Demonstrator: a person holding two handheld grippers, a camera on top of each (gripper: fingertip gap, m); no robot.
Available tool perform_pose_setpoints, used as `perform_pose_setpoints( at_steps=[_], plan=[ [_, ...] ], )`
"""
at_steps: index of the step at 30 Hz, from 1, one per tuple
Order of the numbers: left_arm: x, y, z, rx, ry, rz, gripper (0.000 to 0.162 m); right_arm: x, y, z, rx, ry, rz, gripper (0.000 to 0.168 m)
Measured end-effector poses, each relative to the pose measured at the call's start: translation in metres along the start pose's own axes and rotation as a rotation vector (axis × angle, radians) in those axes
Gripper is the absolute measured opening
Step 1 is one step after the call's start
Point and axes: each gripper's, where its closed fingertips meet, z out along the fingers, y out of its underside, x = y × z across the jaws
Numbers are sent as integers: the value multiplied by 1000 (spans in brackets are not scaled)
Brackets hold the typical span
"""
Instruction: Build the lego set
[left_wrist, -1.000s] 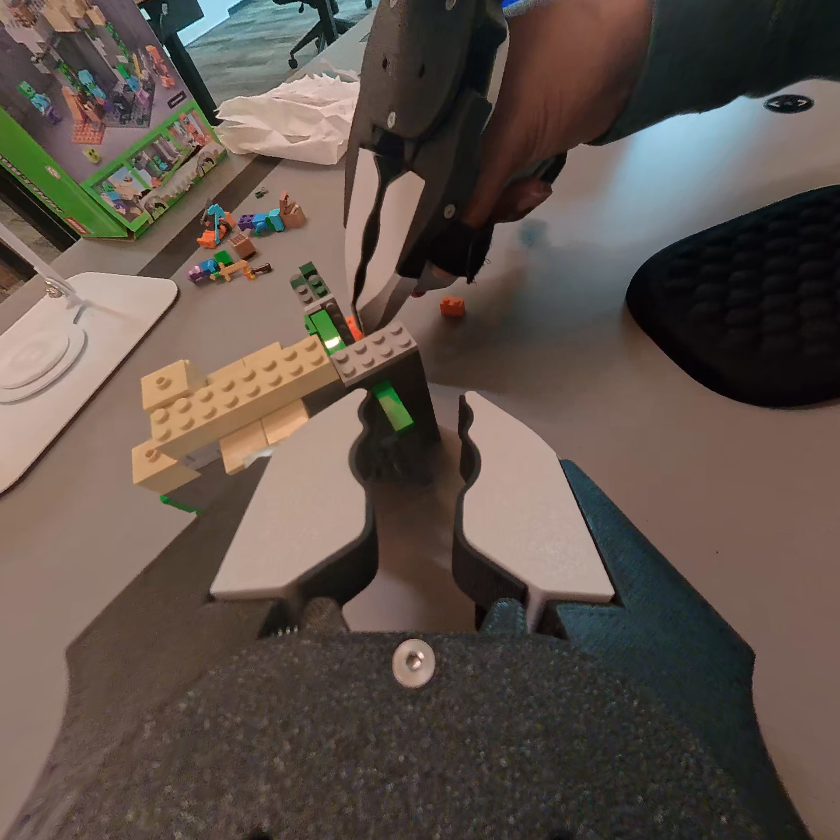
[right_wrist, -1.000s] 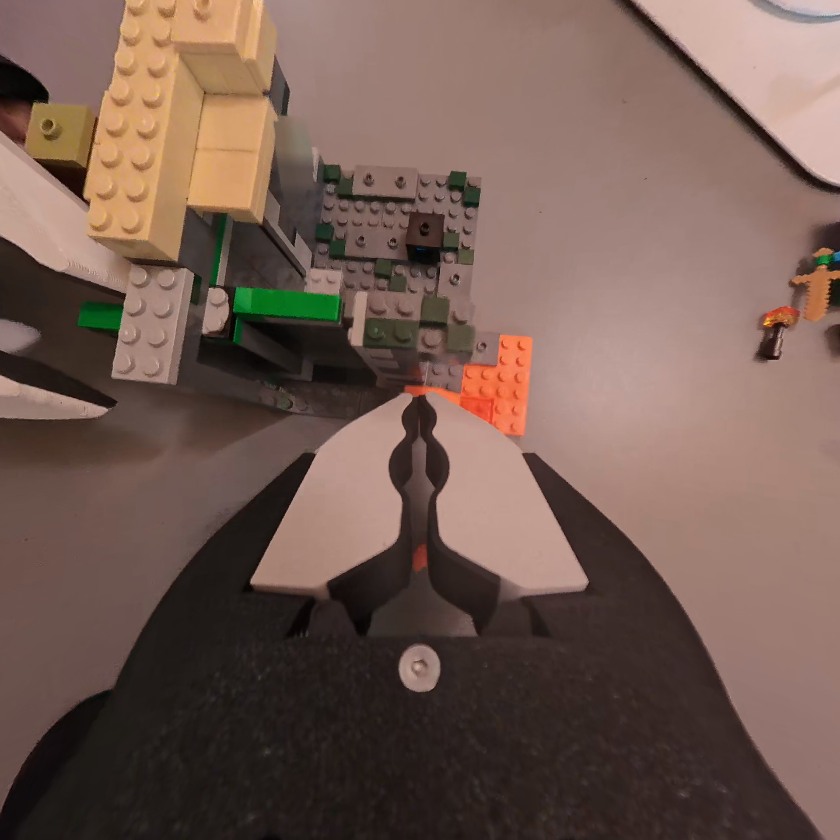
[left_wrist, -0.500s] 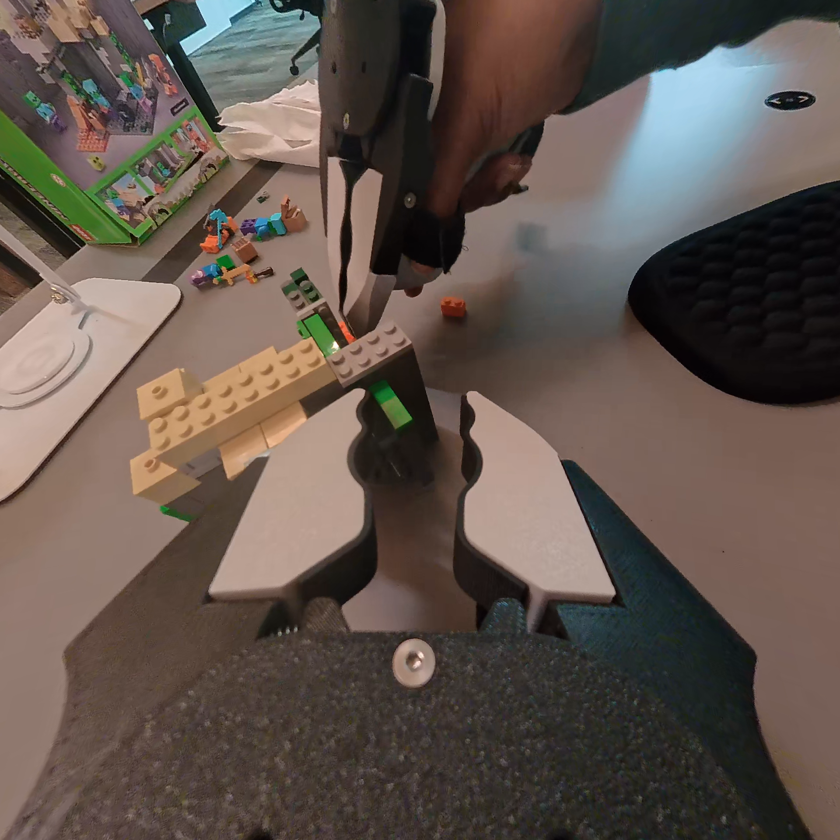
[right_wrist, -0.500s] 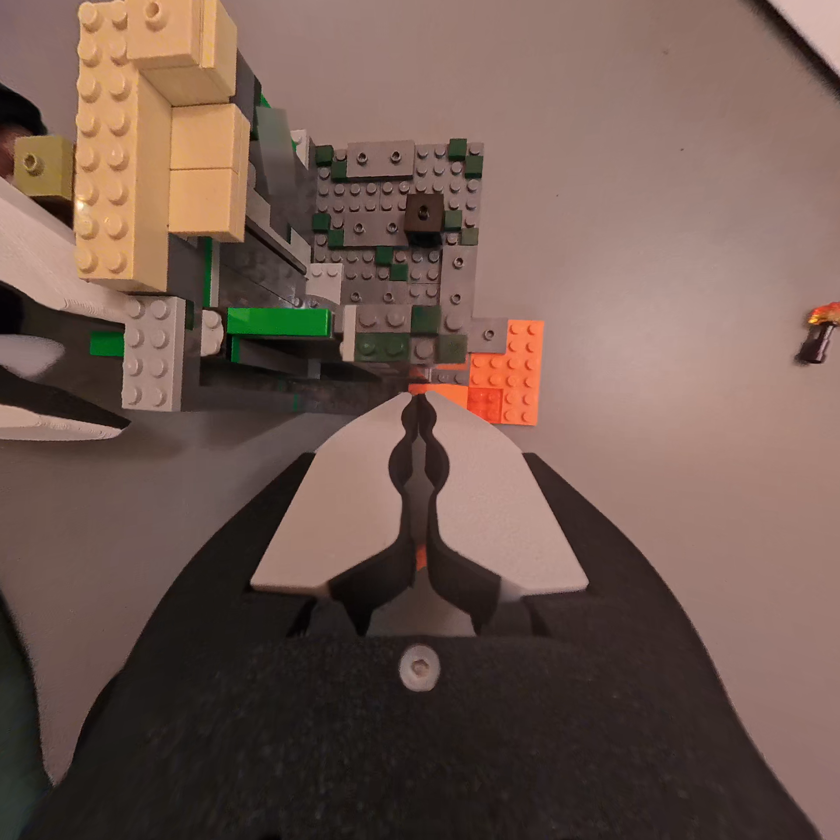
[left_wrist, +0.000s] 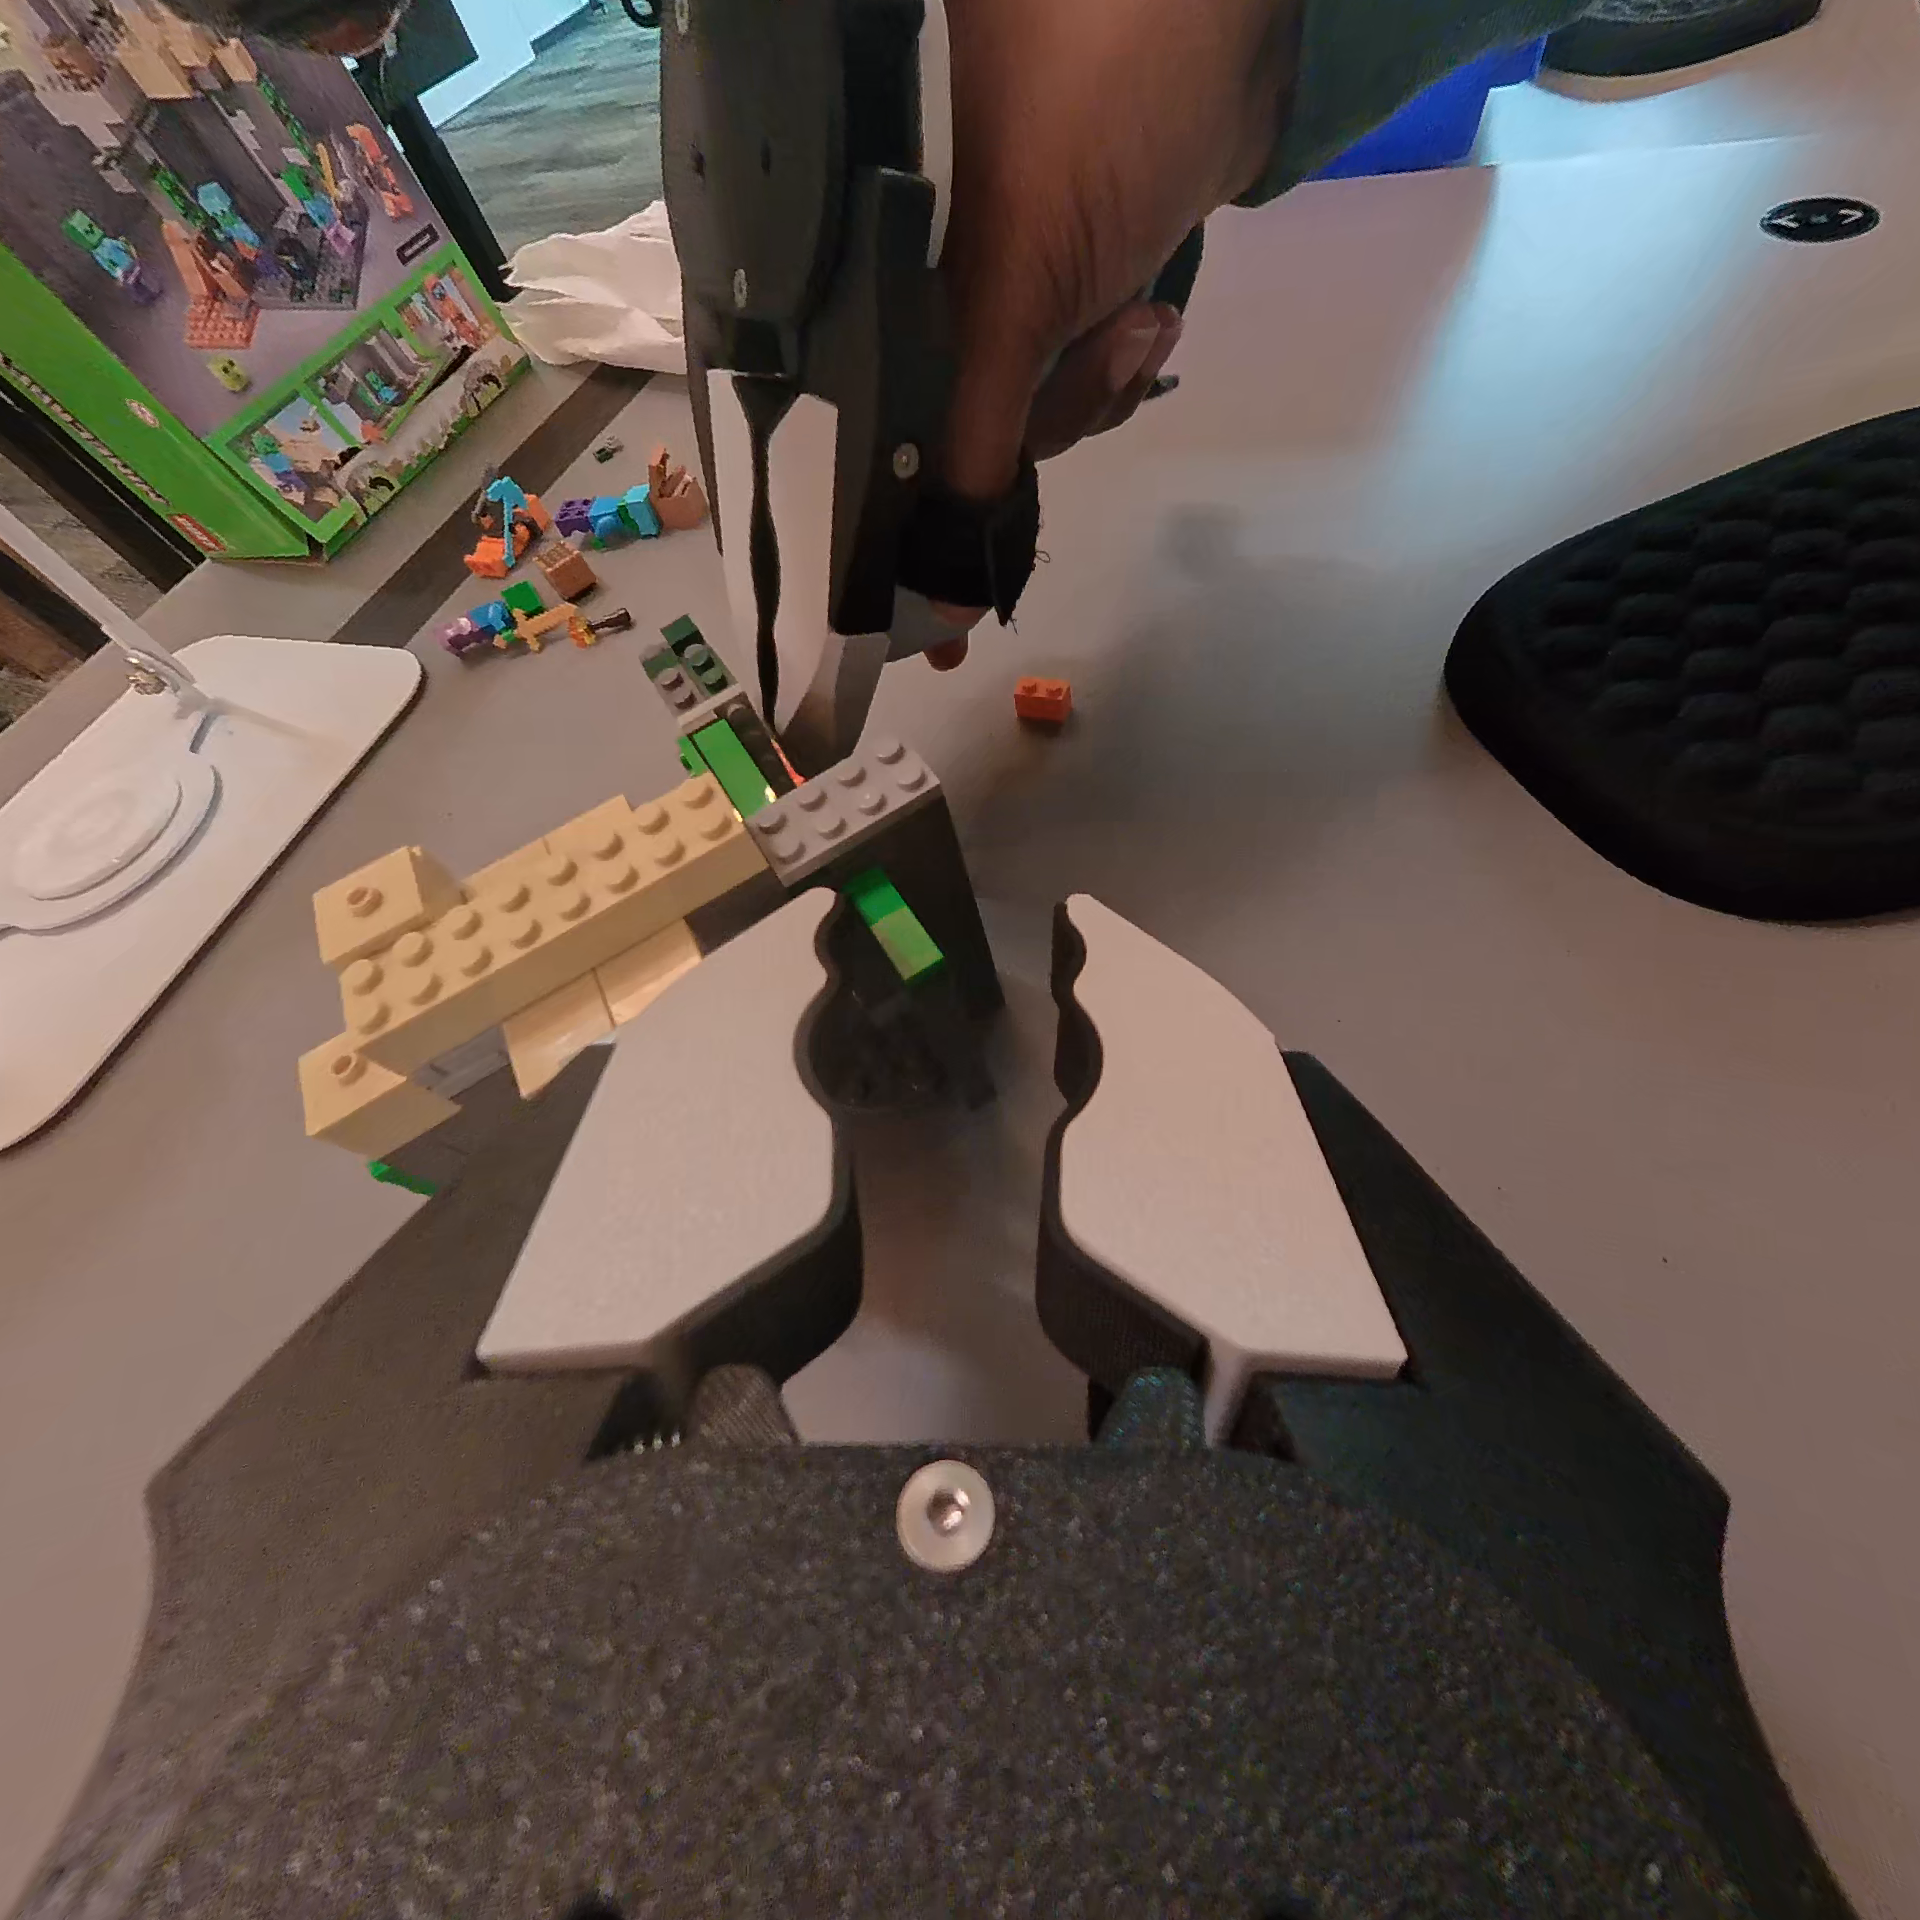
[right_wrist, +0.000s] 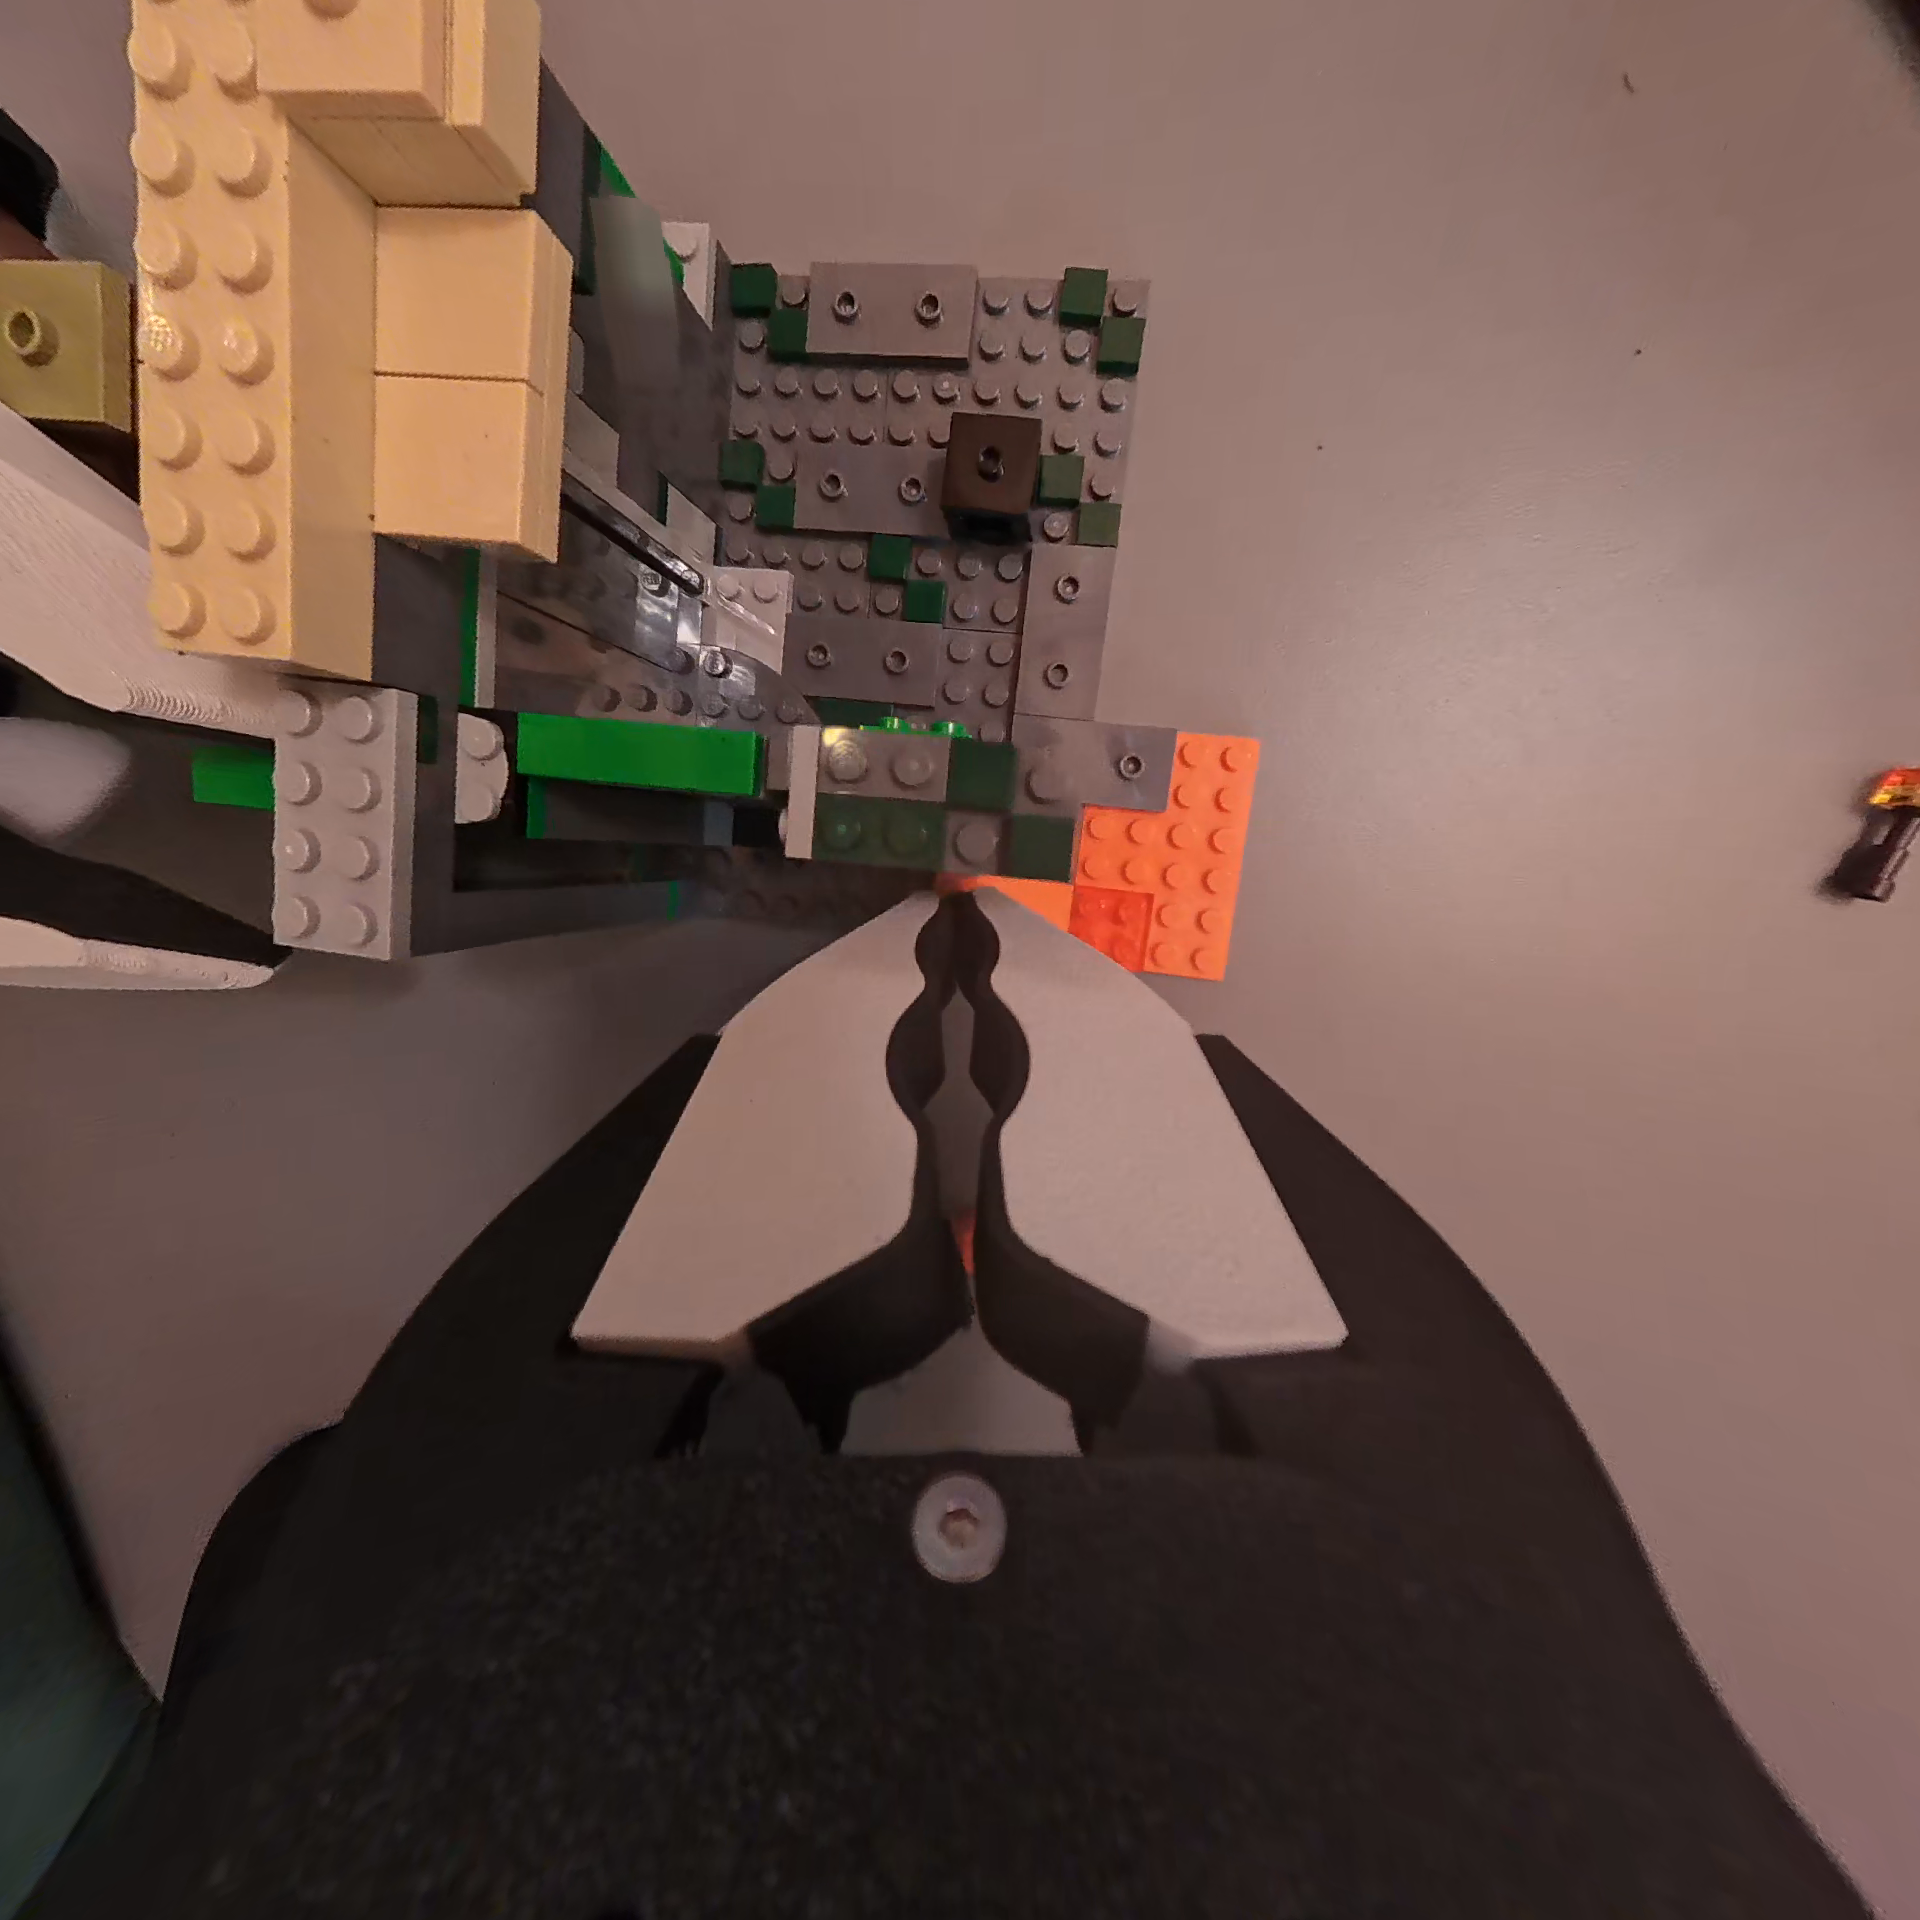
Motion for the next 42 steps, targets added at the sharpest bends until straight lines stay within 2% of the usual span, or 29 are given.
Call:
perform_pose_setpoints(
  at_steps=[9,12,14,18,20,22,31,34,42],
  plan=[
    [-1,0,0,-1,-6,-3,35,0,-1,0,38,-5,6,0],
    [-2,0,-1,3,-9,-10,34,-2,-1,-4,118,-23,29,0],
    [-2,-1,-1,8,-12,-15,33,-6,-5,-13,229,-29,15,0],
    [-3,0,-1,0,-26,-9,33,0,6,-26,339,87,-48,0],
    [-5,0,-2,-2,-39,-9,32,1,14,-24,336,131,-74,0],
    [-6,1,-3,-7,-52,-13,31,0,20,-18,320,142,-88,23],
    [-10,13,-4,-108,-135,-8,24,1,8,0,285,141,-146,27],
    [-11,15,-3,-116,-154,-4,13,0,6,4,271,137,-151,24],
    [-14,16,-5,-117,-165,-35,10,-1,3,0,252,127,-134,14]
  ],
)
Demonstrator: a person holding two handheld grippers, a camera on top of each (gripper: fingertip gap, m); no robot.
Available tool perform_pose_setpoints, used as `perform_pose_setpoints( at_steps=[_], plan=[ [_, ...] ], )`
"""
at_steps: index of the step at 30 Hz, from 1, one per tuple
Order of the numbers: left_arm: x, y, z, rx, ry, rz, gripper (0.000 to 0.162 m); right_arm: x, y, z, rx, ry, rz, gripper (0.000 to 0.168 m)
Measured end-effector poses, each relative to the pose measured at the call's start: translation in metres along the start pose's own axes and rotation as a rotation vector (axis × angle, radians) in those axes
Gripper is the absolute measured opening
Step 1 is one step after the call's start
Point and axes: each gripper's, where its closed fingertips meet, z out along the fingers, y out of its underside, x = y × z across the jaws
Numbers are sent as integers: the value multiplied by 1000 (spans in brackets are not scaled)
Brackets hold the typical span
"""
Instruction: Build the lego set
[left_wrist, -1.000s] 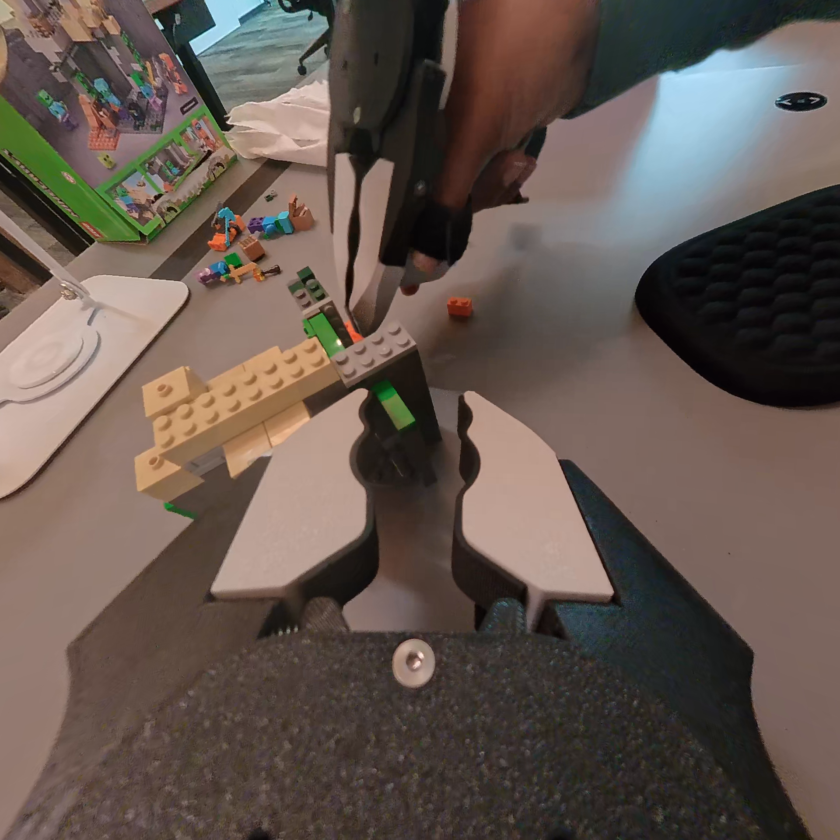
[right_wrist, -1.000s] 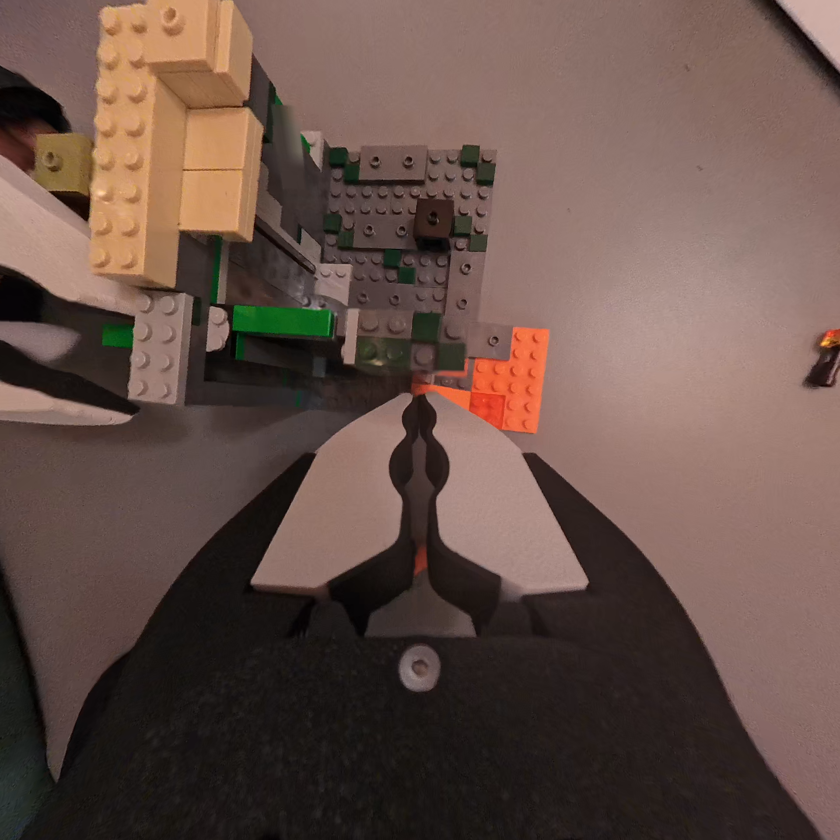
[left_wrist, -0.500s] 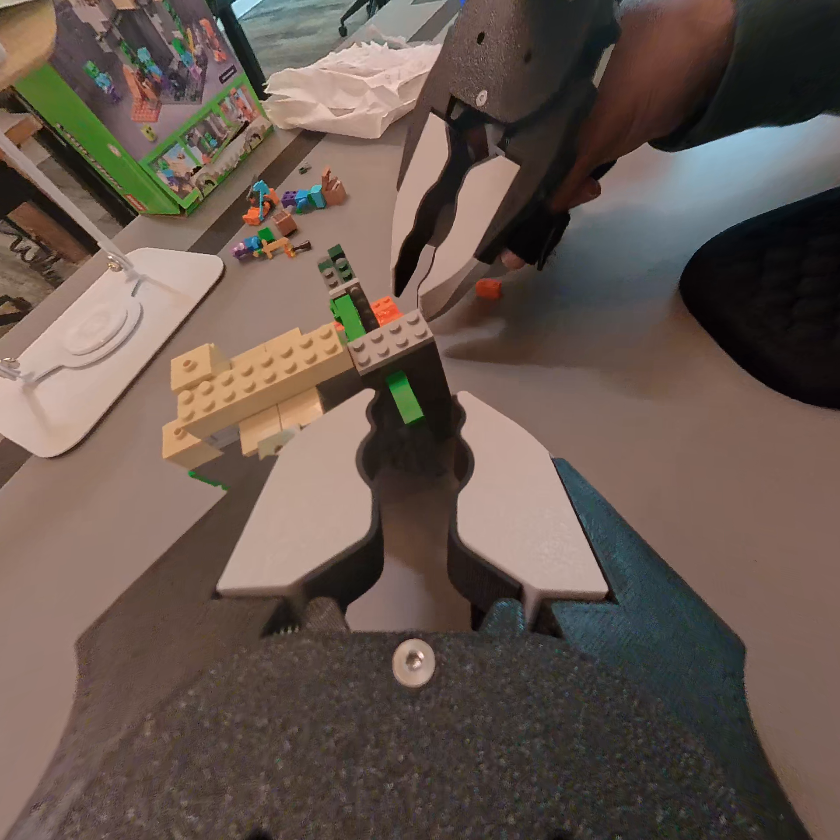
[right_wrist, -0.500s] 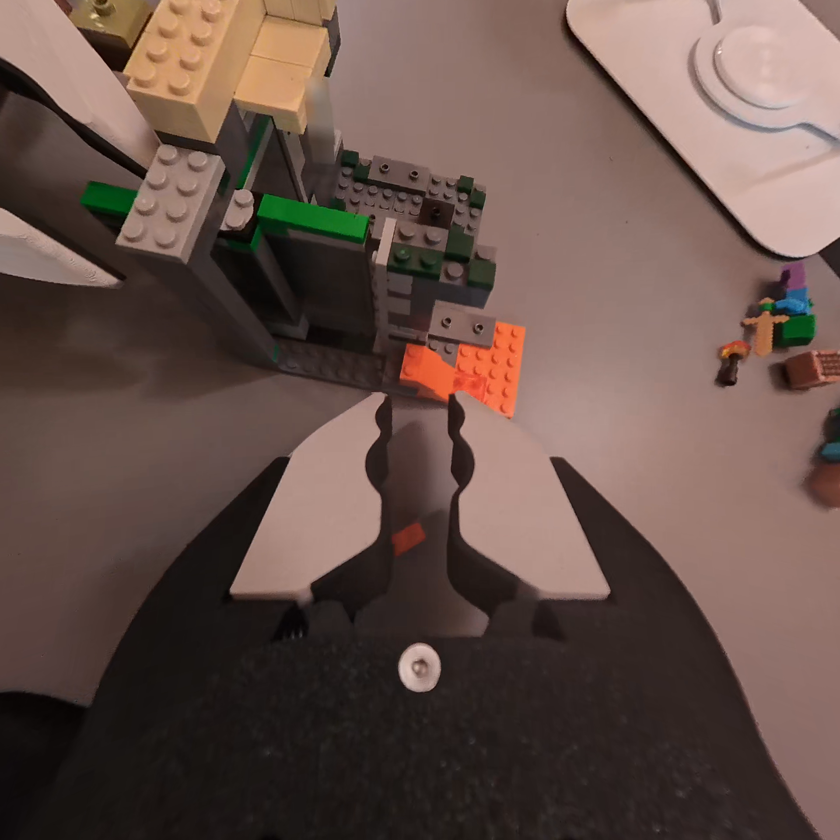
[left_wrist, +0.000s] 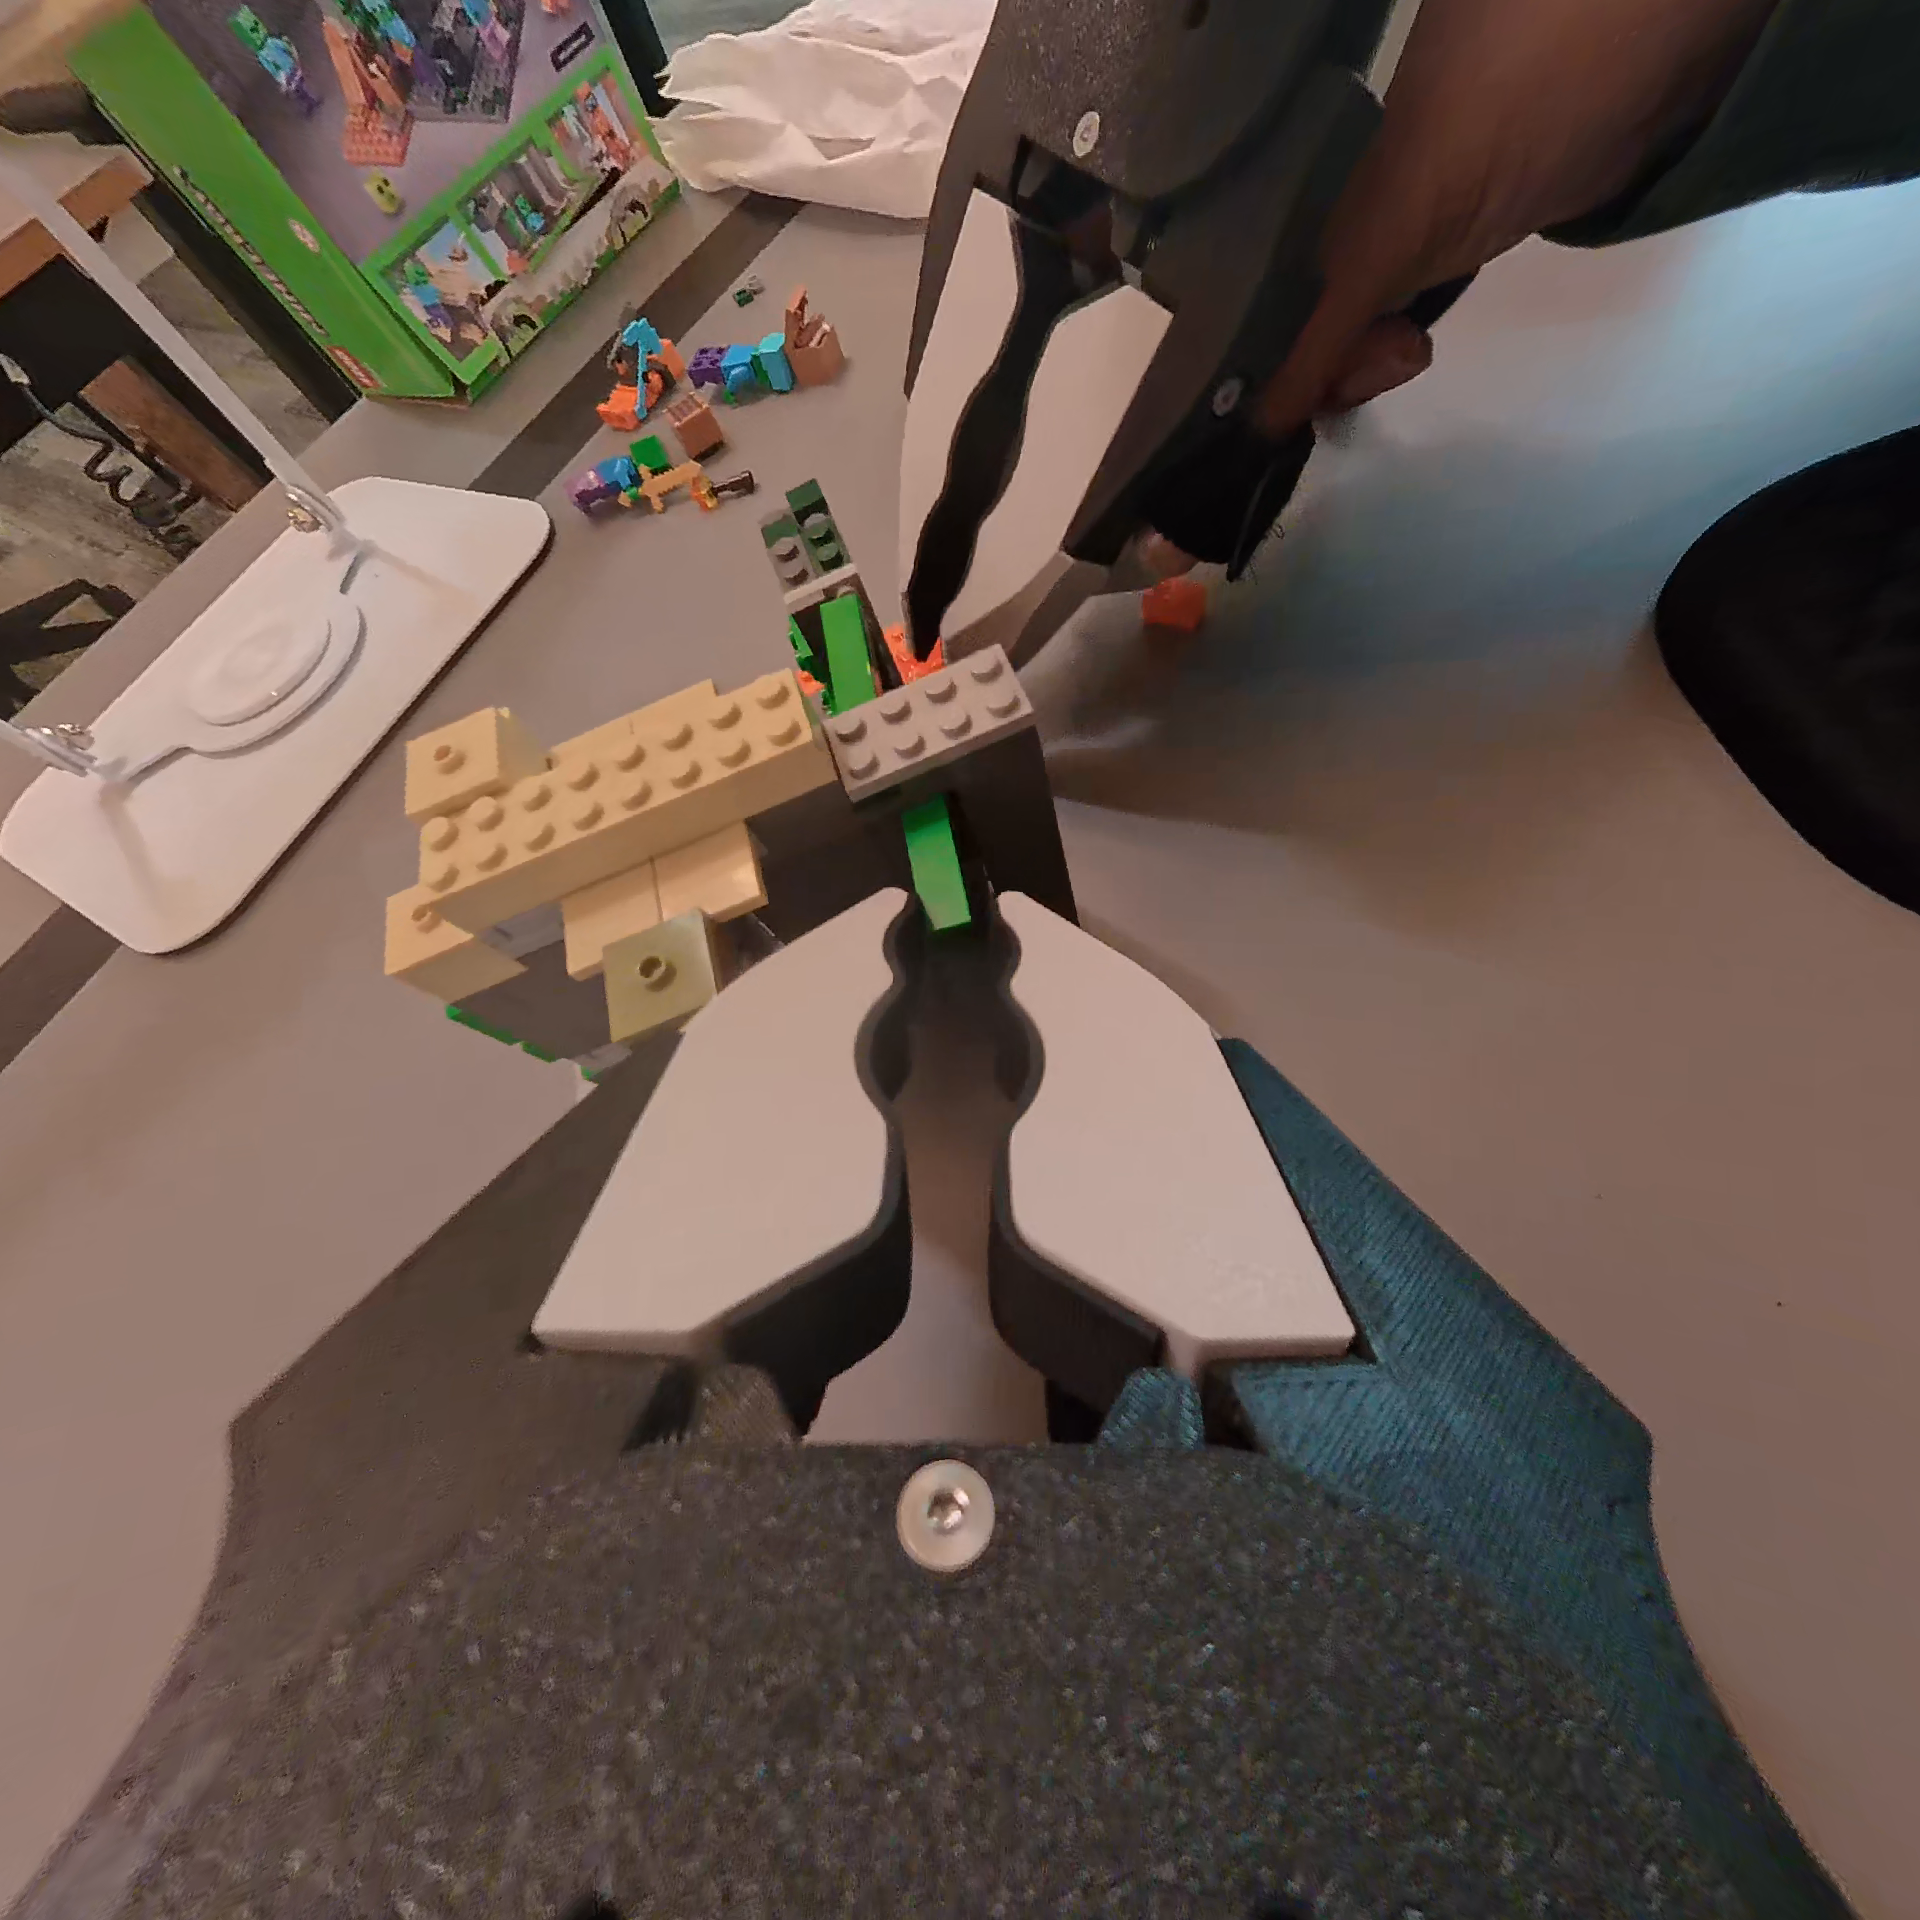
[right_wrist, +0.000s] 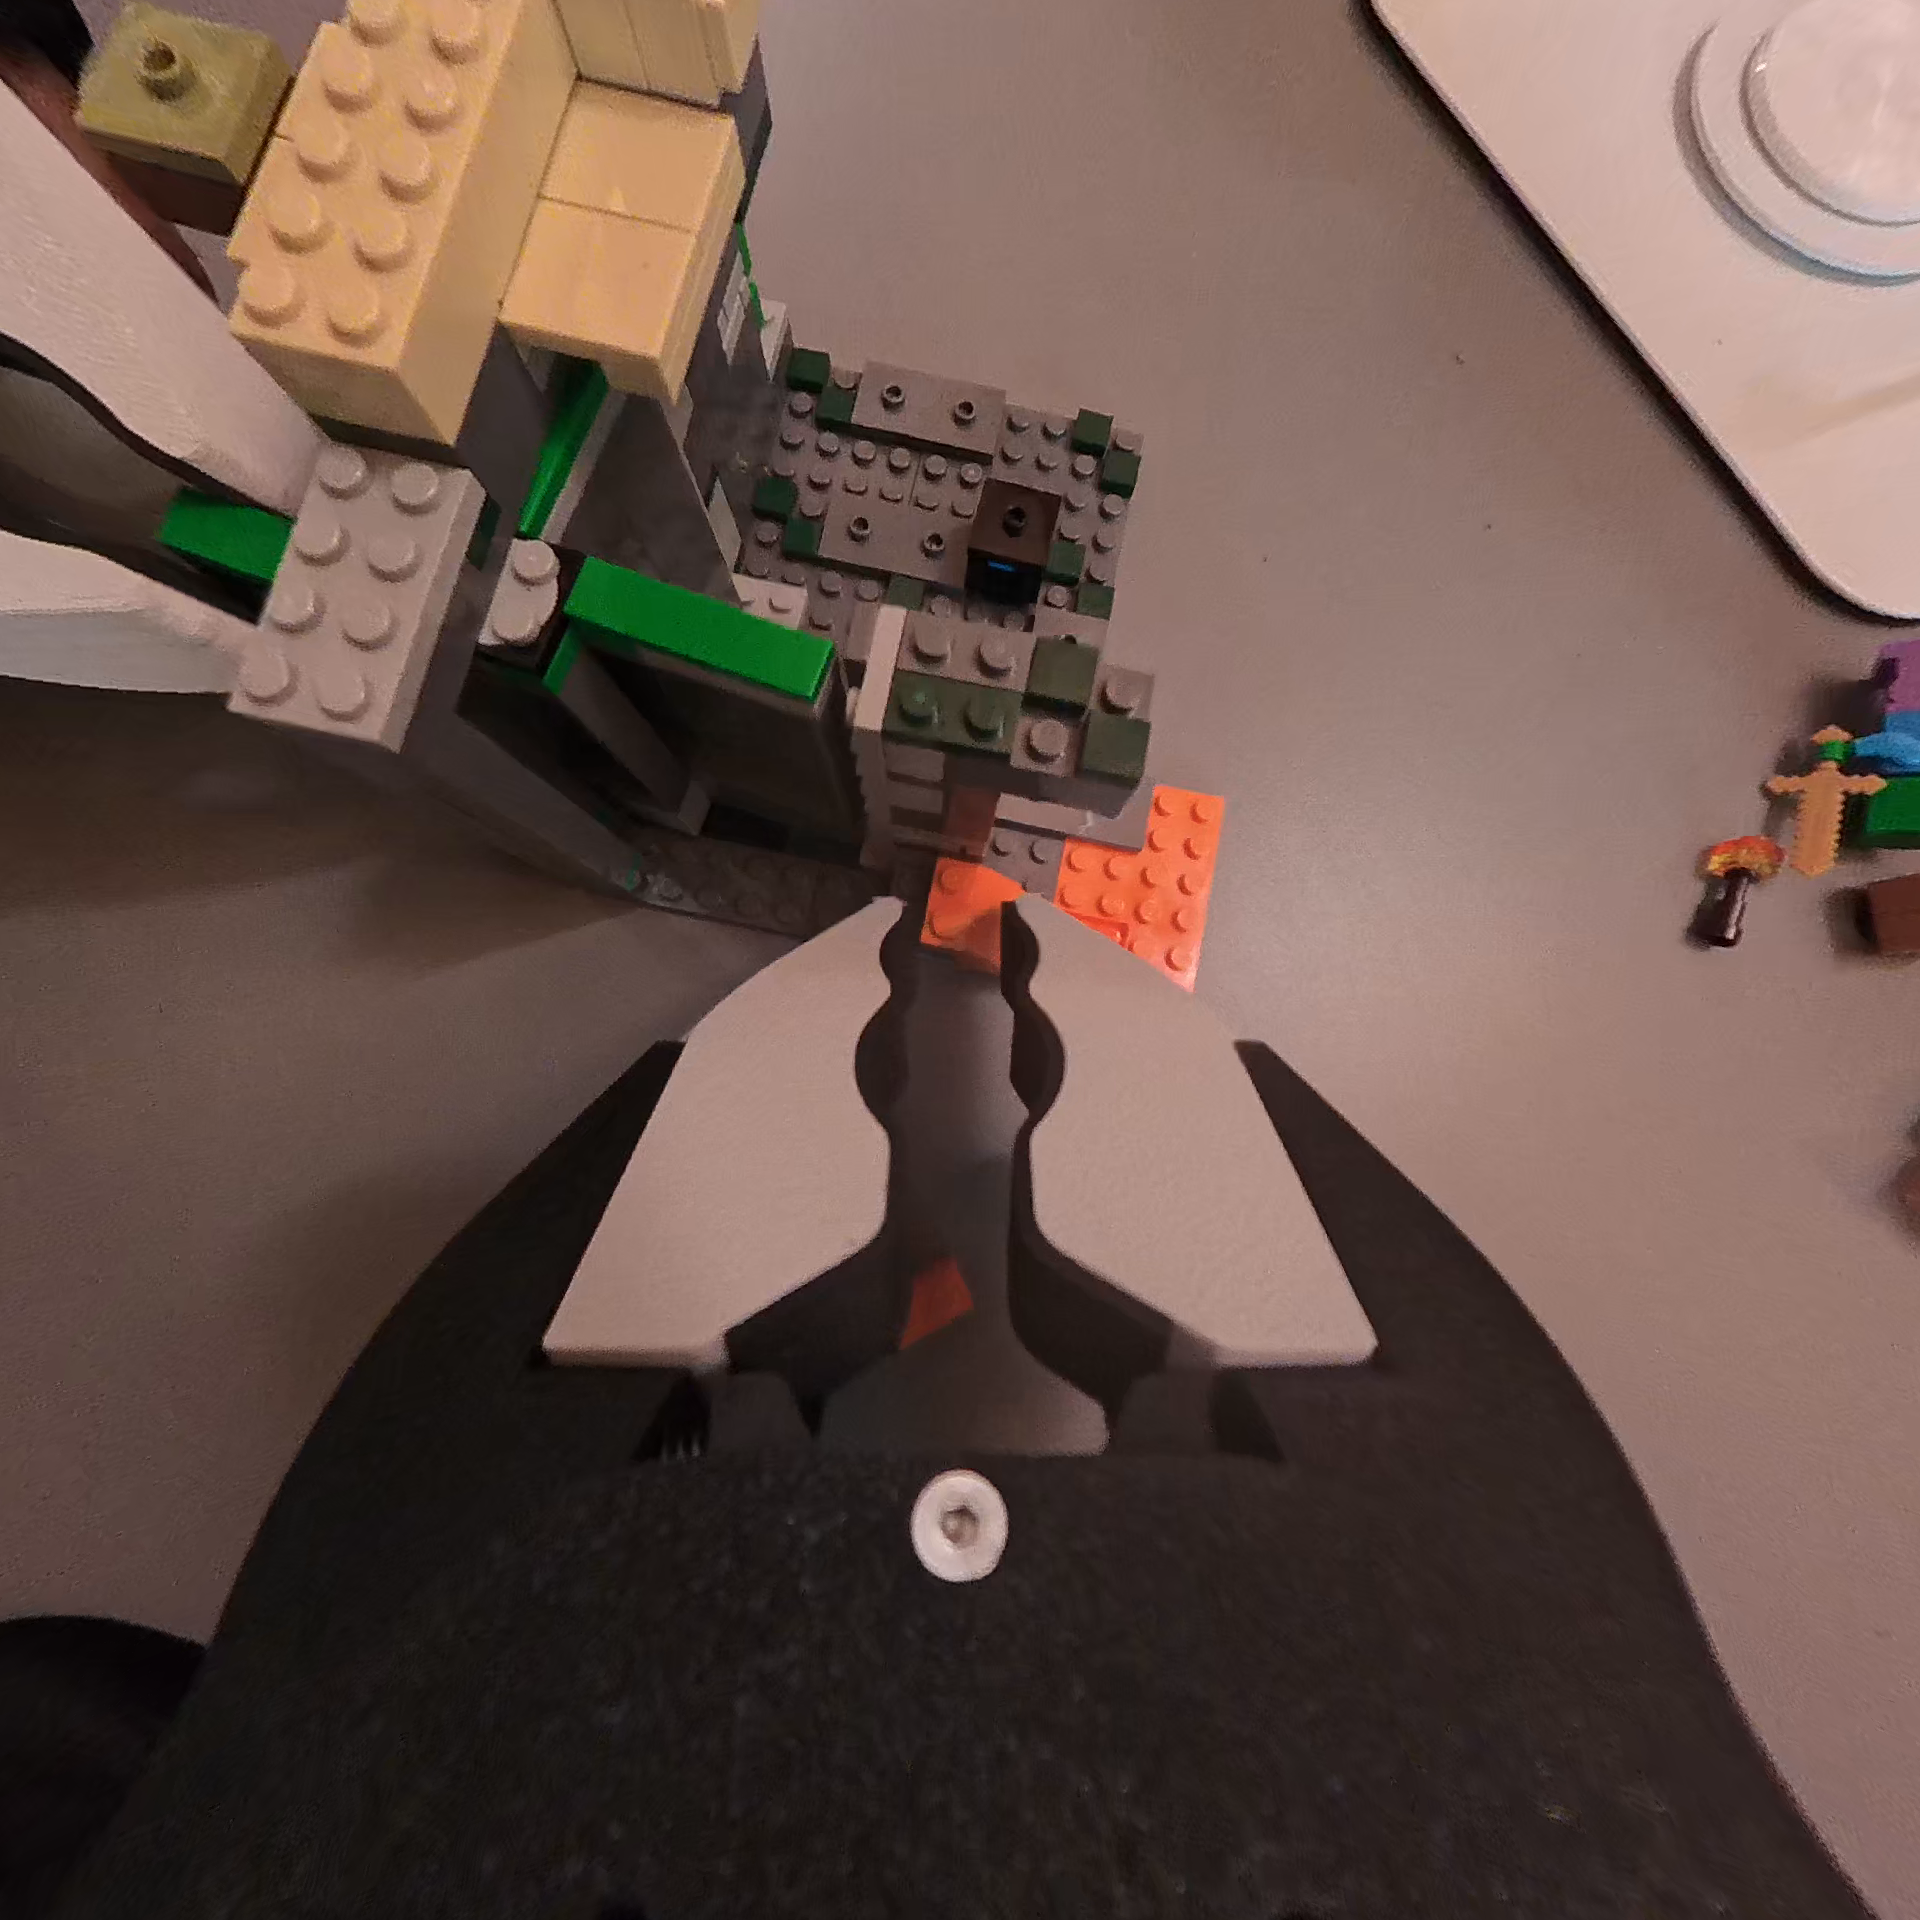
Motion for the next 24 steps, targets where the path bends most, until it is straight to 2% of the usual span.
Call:
perform_pose_setpoints(
  at_steps=[4,13,24],
  plan=[
    [0,0,0,-1,3,-17,10,-1,-5,2,-12,-19,39,8],
    [0,0,0,-7,4,-36,10,-1,-5,3,-98,-42,84,7],
    [1,0,0,-4,10,-48,10,-1,-4,3,-176,-37,16,8]
  ],
)
